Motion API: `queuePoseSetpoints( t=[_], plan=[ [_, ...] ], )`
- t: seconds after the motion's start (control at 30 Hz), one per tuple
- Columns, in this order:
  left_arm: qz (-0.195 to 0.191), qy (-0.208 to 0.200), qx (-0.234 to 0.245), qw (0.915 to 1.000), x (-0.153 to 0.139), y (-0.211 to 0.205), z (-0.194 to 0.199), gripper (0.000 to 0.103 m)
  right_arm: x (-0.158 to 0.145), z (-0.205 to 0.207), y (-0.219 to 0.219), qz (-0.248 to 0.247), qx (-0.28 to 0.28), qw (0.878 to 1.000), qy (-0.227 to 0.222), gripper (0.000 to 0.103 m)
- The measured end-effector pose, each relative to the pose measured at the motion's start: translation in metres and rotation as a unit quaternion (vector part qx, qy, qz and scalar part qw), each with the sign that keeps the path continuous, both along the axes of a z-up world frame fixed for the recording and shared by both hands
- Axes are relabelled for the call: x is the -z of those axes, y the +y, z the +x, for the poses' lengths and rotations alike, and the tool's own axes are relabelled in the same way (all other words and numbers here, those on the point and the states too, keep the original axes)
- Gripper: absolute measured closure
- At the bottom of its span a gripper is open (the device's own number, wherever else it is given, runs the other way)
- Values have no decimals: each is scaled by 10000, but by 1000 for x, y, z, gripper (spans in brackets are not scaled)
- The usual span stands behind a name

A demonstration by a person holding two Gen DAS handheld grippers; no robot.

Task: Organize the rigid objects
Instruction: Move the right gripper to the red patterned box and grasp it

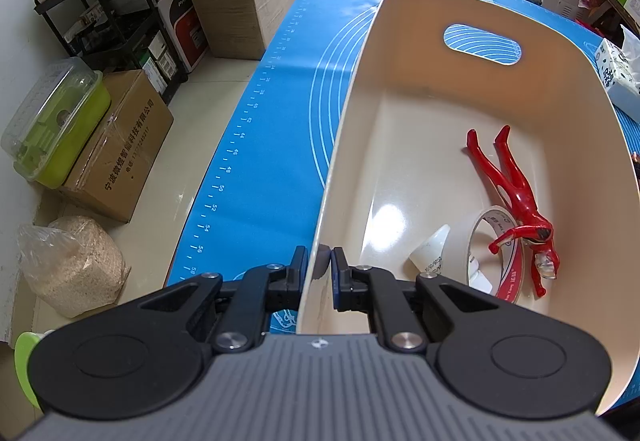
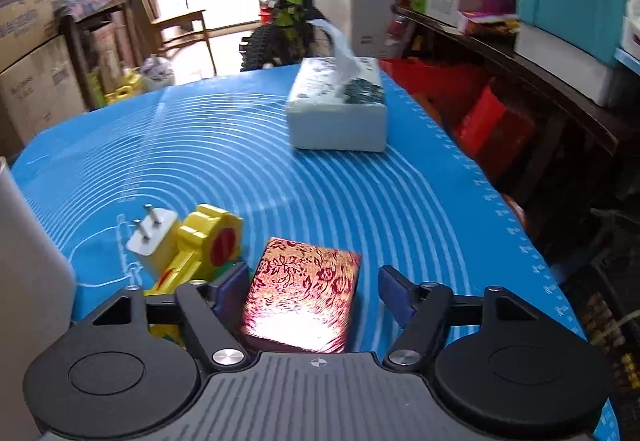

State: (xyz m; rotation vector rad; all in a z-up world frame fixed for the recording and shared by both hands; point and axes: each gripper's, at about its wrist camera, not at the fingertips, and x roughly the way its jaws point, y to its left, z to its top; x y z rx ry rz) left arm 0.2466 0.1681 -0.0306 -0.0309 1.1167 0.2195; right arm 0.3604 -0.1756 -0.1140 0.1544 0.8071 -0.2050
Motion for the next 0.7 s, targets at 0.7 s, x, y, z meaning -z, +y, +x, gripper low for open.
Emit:
queuePoseSetpoints(
  t=[0.7],
  plan=[
    [5,4,-4,10000,0,1,0,89,-54,-25,-7,644,14,9941,-874,45]
  ],
)
